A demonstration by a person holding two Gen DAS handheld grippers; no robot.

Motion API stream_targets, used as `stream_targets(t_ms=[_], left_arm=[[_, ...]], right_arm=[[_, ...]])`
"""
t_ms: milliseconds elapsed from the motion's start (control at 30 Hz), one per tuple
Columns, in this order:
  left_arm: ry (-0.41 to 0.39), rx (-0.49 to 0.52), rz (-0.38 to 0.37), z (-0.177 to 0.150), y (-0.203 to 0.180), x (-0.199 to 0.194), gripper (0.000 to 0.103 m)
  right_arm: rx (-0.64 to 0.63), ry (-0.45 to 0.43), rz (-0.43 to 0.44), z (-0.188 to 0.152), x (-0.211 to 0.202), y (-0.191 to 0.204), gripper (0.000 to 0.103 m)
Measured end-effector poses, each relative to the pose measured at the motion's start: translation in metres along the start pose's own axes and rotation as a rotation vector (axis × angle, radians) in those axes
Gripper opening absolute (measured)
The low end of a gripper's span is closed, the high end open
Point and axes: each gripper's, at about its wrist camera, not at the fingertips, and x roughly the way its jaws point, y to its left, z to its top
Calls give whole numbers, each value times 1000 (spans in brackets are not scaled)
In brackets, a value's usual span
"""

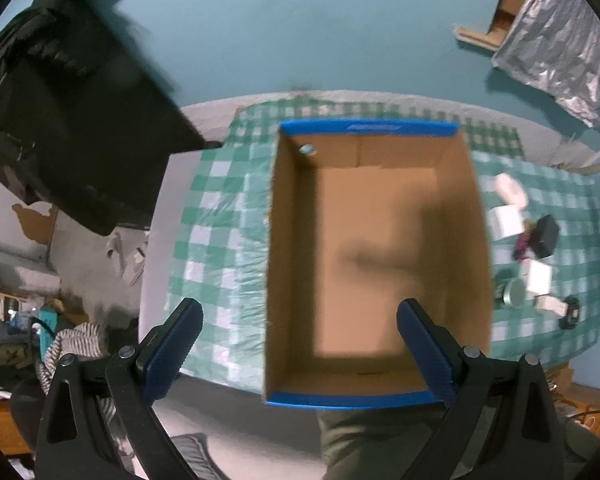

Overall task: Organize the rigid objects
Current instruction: 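Move the left tool onto the box wall while the right tool grasps the black fan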

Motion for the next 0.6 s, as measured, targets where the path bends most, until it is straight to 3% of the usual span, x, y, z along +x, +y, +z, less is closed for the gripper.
stream_targets(t_ms=[300, 600], left_arm=[[93, -26, -20, -6, 25, 48, 99], [198, -43, -38, -23, 32, 98, 97]], right_arm=[[97, 134, -12, -21, 55, -31, 101], [191, 310, -65, -69, 117, -61, 96]])
